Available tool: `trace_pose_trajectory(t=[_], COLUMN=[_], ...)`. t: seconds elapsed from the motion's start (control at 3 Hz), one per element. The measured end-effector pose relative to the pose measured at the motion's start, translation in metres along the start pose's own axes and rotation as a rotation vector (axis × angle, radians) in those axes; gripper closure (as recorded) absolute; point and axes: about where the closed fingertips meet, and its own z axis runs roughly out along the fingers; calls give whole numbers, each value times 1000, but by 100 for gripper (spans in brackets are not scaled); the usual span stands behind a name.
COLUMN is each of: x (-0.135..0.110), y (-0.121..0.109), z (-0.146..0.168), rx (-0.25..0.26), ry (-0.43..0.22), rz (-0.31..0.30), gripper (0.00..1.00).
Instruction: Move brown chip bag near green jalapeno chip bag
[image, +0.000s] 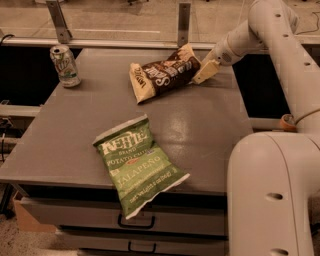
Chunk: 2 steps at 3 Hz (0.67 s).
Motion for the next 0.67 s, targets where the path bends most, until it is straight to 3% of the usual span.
trace_pose_trajectory(t=[0.33,0.67], x=[0,0], y=[0,0], z=[0,0], rx=[0,0], ry=[0,0], rz=[0,0], gripper=[100,82])
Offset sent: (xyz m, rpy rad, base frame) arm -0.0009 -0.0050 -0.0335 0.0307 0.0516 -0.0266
